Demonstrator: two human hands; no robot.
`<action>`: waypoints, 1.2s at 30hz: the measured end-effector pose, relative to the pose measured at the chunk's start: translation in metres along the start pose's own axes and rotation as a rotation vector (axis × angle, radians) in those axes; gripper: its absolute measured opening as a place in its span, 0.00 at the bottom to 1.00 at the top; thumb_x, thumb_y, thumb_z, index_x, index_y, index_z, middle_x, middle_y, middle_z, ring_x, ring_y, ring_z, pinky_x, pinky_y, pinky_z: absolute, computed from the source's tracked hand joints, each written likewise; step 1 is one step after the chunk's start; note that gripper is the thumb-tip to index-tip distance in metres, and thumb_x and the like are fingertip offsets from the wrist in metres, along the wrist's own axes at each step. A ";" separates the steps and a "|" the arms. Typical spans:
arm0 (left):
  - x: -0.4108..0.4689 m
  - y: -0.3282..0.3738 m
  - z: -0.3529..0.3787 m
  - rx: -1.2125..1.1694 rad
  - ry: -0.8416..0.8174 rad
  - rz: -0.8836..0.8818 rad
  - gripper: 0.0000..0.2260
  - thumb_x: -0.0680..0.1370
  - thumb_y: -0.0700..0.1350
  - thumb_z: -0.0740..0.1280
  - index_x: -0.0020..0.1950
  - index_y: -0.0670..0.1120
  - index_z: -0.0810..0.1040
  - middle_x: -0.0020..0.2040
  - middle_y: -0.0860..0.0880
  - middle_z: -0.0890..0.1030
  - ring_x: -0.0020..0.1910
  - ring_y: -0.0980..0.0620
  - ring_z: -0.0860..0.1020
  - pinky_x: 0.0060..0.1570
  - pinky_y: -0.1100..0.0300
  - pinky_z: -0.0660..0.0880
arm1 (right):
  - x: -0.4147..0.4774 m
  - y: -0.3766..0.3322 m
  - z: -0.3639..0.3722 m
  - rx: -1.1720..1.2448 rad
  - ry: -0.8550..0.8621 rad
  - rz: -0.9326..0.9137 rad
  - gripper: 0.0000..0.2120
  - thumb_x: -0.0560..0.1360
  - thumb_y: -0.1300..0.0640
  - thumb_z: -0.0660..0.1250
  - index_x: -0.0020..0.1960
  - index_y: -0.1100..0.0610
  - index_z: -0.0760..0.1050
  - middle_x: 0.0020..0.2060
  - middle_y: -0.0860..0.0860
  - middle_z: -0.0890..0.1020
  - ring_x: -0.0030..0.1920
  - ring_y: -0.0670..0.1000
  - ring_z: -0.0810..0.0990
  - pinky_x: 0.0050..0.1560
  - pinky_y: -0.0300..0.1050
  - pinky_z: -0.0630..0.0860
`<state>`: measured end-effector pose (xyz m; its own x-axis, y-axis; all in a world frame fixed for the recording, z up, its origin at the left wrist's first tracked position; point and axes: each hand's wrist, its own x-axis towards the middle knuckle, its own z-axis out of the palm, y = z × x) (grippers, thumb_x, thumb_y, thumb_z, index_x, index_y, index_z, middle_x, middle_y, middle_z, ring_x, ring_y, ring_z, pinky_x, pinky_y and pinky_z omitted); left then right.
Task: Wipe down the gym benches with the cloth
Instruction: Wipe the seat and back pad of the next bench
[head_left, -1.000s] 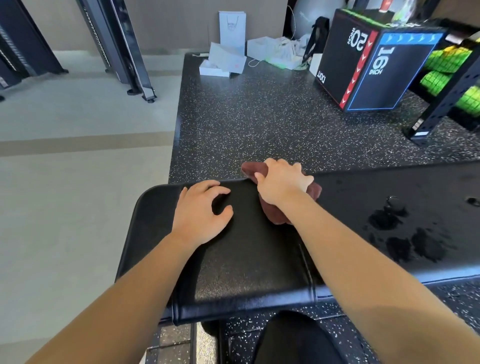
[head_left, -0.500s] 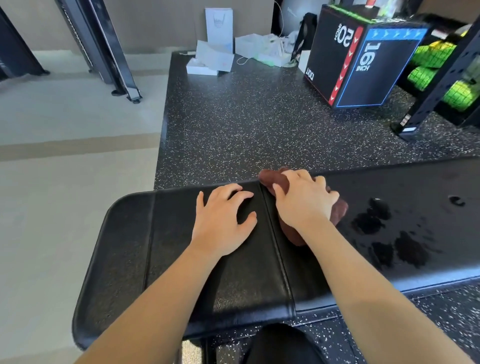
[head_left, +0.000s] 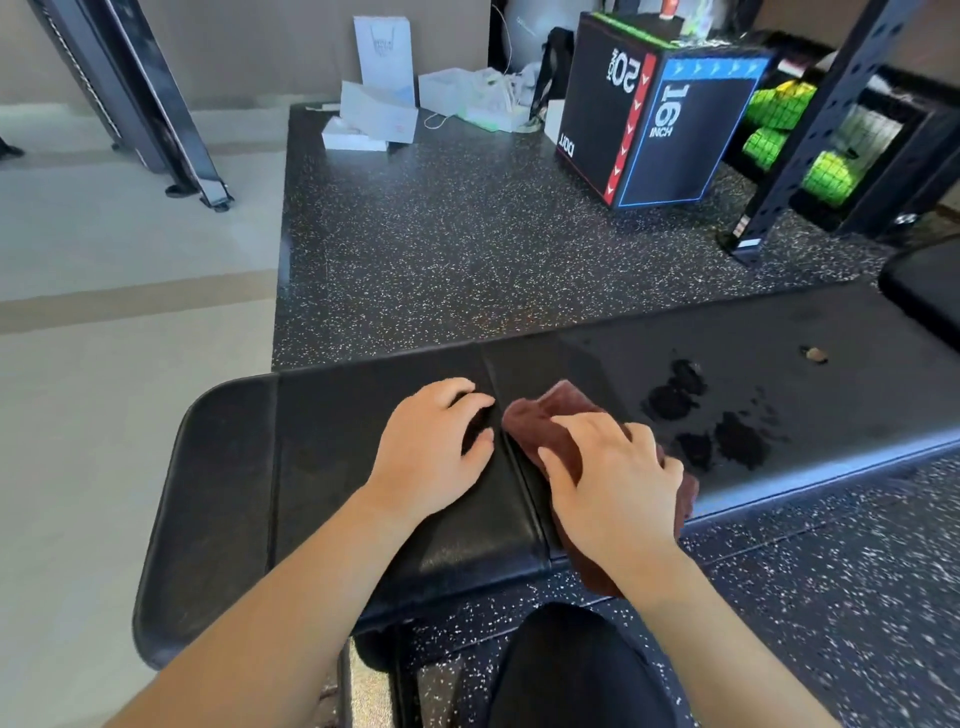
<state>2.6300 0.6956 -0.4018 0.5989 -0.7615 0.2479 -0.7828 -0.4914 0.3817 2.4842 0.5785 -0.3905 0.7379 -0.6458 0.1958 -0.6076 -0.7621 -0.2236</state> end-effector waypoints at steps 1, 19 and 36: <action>-0.006 0.004 0.003 -0.004 -0.016 -0.015 0.19 0.76 0.52 0.63 0.65 0.50 0.73 0.67 0.50 0.72 0.67 0.49 0.68 0.67 0.50 0.63 | -0.005 0.003 0.000 -0.006 0.008 0.010 0.15 0.75 0.39 0.56 0.59 0.41 0.70 0.57 0.40 0.76 0.57 0.53 0.71 0.53 0.60 0.68; -0.011 -0.006 -0.002 -0.227 0.050 0.031 0.14 0.73 0.46 0.65 0.58 0.47 0.79 0.60 0.48 0.78 0.61 0.49 0.74 0.62 0.50 0.69 | -0.057 -0.037 0.009 0.071 0.135 0.335 0.15 0.76 0.41 0.58 0.61 0.42 0.70 0.60 0.42 0.74 0.60 0.54 0.67 0.55 0.60 0.66; -0.027 0.000 -0.009 -0.120 -0.001 0.059 0.13 0.75 0.44 0.65 0.59 0.48 0.79 0.63 0.49 0.76 0.62 0.49 0.73 0.65 0.46 0.67 | -0.014 0.011 -0.006 0.047 0.060 0.311 0.16 0.78 0.42 0.56 0.64 0.41 0.67 0.63 0.44 0.72 0.61 0.55 0.67 0.58 0.61 0.63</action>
<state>2.6151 0.7199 -0.4009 0.5523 -0.7881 0.2719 -0.7907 -0.3919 0.4703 2.4657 0.5790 -0.3903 0.4991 -0.8503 0.1671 -0.7862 -0.5254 -0.3253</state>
